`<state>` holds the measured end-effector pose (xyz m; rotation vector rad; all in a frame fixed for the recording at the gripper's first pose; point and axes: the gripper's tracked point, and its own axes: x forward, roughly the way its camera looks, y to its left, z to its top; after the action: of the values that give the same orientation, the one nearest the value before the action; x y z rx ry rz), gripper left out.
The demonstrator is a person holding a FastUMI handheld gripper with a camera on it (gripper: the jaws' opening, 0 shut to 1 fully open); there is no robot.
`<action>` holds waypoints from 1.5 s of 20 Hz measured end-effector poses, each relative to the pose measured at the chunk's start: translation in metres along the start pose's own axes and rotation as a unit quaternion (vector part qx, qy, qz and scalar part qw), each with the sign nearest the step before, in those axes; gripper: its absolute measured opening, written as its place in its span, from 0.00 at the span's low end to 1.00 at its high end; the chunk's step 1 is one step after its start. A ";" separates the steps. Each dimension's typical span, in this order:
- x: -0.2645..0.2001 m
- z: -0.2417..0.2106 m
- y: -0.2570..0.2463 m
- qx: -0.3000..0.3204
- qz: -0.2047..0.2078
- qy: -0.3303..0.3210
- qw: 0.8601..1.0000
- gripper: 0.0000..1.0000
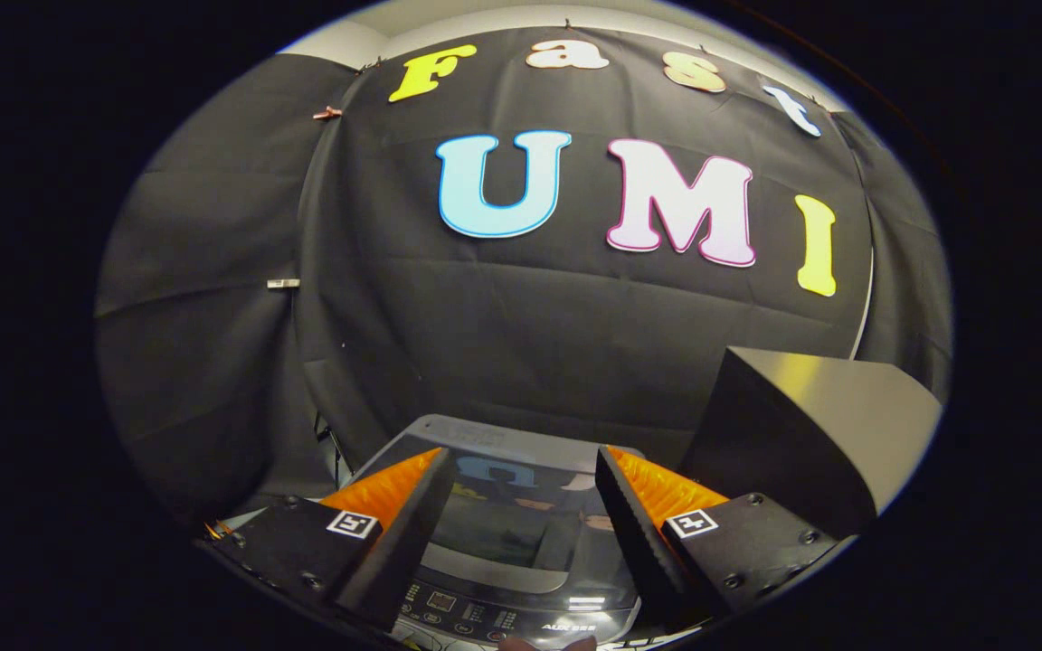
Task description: Put the clothes into the washing machine and then close the washing machine lid.
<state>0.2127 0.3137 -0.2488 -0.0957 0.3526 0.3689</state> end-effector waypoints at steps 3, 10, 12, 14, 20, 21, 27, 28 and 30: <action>-0.015 0.023 -0.006 0.018 -0.008 -0.016 1.000 1.00; -0.043 0.063 -0.021 0.034 -0.013 -0.040 0.999 0.99; -0.050 0.069 -0.028 0.033 -0.016 -0.041 0.998 1.00; -0.055 0.079 -0.037 0.034 -0.022 -0.051 0.998 1.00; -0.080 0.105 -0.066 0.014 -0.053 -0.098 0.994 0.99; -0.085 0.107 -0.068 0.014 -0.054 -0.102 0.993 0.99; -0.120 0.114 -0.100 0.013 -0.070 -0.113 0.991 1.00; -0.124 0.115 -0.105 0.014 -0.072 -0.114 0.991 1.00; -0.132 0.116 -0.111 0.020 -0.072 -0.113 0.991 0.99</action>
<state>0.1752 0.1841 -0.0909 -0.0396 0.1273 0.2266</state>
